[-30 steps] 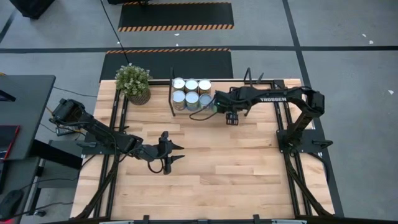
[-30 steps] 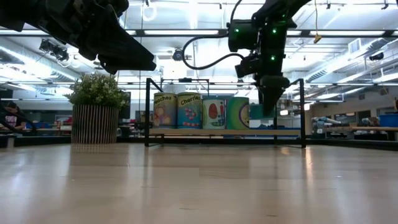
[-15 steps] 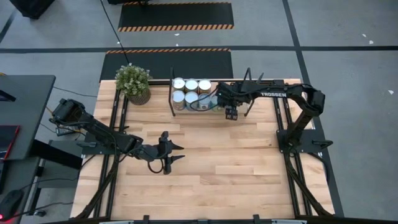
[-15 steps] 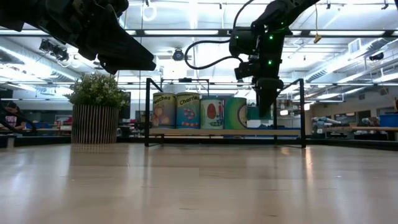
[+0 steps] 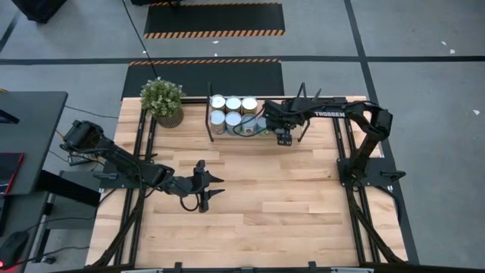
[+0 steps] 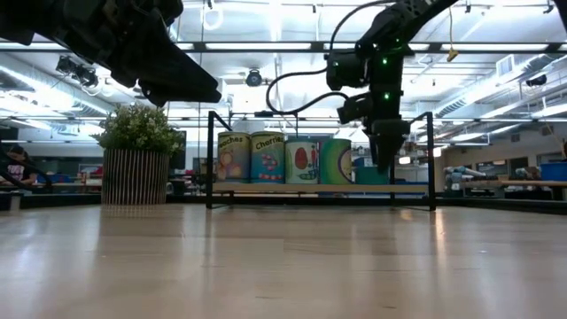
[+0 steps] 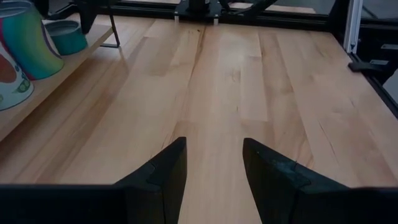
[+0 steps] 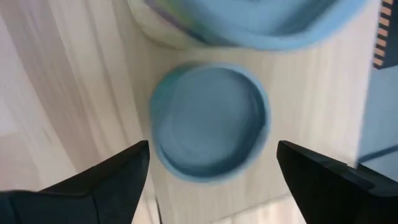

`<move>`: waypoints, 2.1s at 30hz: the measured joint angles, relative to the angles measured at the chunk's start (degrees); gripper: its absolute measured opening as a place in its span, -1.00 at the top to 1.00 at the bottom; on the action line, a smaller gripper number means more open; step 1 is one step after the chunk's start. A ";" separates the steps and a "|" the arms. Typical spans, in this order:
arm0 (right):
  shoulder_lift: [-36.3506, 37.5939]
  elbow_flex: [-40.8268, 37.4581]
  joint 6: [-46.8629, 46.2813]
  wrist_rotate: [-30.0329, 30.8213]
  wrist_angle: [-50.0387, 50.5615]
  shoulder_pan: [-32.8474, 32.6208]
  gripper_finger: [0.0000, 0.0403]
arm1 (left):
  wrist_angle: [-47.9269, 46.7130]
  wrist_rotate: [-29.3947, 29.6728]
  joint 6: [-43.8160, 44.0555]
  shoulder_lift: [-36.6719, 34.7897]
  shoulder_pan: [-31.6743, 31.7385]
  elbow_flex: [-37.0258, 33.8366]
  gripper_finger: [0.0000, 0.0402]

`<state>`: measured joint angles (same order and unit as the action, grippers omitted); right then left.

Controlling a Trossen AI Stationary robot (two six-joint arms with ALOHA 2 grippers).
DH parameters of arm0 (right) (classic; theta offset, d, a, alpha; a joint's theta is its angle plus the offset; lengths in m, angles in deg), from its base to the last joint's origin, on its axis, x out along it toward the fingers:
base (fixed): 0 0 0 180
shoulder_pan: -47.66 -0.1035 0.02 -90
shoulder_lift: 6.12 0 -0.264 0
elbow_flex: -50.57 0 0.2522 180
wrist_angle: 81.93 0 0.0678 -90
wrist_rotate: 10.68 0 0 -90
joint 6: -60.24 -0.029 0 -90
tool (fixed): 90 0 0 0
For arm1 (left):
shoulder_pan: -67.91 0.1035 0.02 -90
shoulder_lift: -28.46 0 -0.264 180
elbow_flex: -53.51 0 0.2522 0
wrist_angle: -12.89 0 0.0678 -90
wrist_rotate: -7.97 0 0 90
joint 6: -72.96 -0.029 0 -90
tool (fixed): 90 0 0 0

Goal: Pick and place cans onto a shelf
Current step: Return to Home Position

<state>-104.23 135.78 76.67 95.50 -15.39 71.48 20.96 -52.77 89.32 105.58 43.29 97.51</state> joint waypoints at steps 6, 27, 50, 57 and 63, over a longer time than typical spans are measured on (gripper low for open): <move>0.22 4.78 -1.87 0.92 6.90 -1.40 -0.78 | -0.41 0.00 -0.06 0.00 0.00 0.00 0.19; 26.34 -9.29 -8.91 -2.09 -14.39 -15.07 -0.78 | 31.98 16.55 -20.56 -12.97 -8.70 -15.16 0.21; 58.15 -36.22 -7.93 -23.41 -46.59 -7.19 -0.78 | 35.61 20.05 -27.59 -45.91 -5.51 -29.73 0.97; 65.81 -42.56 -10.70 -26.90 -50.06 -3.80 -0.78 | 34.91 20.65 -31.08 -49.60 -5.50 -29.75 0.97; 71.16 -46.52 -12.62 -29.46 -50.49 -0.32 -0.78 | 33.22 25.58 -33.33 -51.76 -5.42 -29.77 0.98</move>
<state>-33.06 89.27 64.05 66.03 -65.88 71.16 54.19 -27.19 55.99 53.82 37.87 67.74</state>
